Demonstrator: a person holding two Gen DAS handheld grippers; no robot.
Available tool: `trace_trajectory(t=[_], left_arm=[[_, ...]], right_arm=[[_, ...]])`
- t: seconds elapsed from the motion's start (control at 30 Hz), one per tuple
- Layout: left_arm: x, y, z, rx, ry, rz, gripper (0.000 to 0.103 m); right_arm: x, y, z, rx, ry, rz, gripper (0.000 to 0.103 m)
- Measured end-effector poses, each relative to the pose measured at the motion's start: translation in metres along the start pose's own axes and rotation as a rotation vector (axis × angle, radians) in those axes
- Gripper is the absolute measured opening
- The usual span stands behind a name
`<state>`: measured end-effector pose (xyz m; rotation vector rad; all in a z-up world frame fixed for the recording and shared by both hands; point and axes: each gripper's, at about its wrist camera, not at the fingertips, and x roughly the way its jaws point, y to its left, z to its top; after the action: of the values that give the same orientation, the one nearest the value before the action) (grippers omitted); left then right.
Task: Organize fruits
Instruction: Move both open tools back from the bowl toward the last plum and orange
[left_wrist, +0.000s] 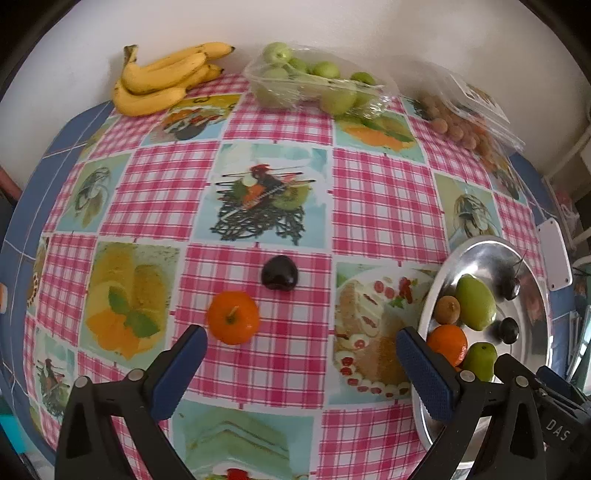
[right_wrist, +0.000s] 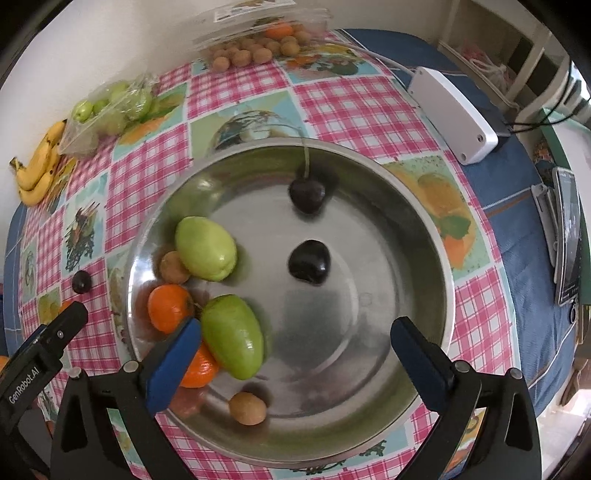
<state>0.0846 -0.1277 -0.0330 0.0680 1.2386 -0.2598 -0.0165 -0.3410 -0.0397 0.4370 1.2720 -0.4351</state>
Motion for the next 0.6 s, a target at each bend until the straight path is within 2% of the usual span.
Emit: trace_trajectory(t=[0.4,0.6], left_arm=[[-0.01,0.041,-0.001,-0.093,-0.016,-0.015,0.103],[-0.018,0.071,-0.002,-0.144,-0.046,0.027,0.103]], right_arm=[[-0.011,0.038,-0.002,-0.076,-0.039,0.017,0.102],[-0.013,0.063,-0.005,-0.124,-0.038,0.047,0.102]])
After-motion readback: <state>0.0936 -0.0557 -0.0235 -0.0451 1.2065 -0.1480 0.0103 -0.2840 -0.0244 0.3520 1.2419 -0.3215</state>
